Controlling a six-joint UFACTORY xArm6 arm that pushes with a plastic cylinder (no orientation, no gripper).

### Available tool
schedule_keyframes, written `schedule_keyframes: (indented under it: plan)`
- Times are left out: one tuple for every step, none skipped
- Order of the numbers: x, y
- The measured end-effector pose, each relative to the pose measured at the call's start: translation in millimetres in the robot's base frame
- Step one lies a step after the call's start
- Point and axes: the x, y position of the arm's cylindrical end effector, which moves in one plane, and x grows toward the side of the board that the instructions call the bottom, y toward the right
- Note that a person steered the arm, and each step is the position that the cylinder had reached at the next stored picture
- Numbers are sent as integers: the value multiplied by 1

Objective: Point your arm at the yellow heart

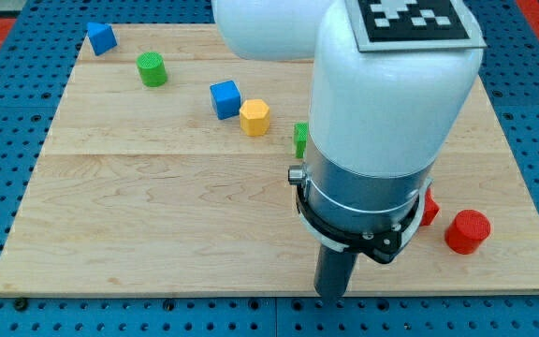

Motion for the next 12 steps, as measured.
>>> schedule_keyframes:
  plan:
    - [0,0]
    - [0,0]
    - [-3,1]
    - [-3,1]
    - [-4,0]
    - [-8,0]
    - [-6,1]
    - [0,22]
    - [-4,35]
    - [-50,16]
    - [-60,16]
    - [-72,14]
